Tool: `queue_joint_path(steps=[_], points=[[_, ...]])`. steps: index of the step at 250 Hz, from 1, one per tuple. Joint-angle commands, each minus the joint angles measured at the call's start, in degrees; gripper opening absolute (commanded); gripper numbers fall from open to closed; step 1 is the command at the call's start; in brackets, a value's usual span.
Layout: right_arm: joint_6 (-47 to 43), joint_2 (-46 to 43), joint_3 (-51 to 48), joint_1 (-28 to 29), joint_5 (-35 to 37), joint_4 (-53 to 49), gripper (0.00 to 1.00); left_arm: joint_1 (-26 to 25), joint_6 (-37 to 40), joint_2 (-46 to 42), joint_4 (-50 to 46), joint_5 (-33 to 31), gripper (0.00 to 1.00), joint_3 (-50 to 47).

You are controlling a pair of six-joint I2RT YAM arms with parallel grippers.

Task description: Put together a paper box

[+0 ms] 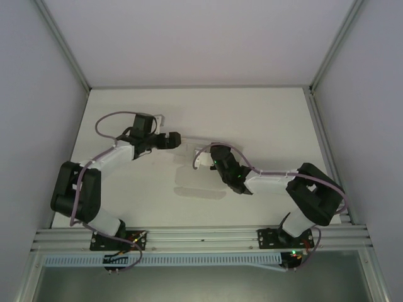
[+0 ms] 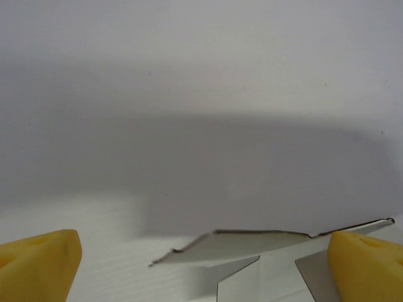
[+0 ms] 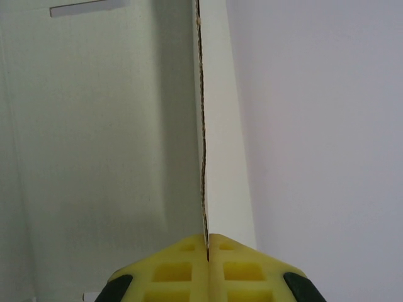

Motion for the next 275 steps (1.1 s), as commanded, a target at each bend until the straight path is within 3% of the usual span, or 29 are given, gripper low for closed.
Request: queue_joint_path(steps=[1,39,84,130,173,225,275], points=[[2.98,-0.75,1.81,0.07,-0.68,-0.23,0.00,-2.70,1.28,2.20,2.07,-1.10,1.00,2.23],[5.81,-0.78,2.81,0.11,0.55,-0.26,0.00,-6.74,0.74,3.57,1.29,-6.98,1.00,2.49],[11.17,-1.77,3.35,0.15,-2.48,-2.83,0.00,-10.55,-5.48,2.82,6.39,-12.96,1.00,0.73],[12.69,-3.44,2.24,0.16,-2.07,-2.40,0.00,-11.18,-6.11,-0.37,6.48,-14.14,1.00,0.74],[10.53,-4.17,0.75,0.07,2.12,-2.20,0.00,-9.35,-4.47,-7.68,3.65,-13.23,1.00,-3.28],[12.26,-6.33,-1.59,-0.17,1.36,-1.40,0.00,-3.93,-6.47,-18.86,0.13,-13.54,1.00,-11.34],[12.41,-8.90,-2.80,-0.37,0.58,-1.28,0.00,0.87,-8.14,-19.86,-2.36,-13.28,1.00,-15.95]])
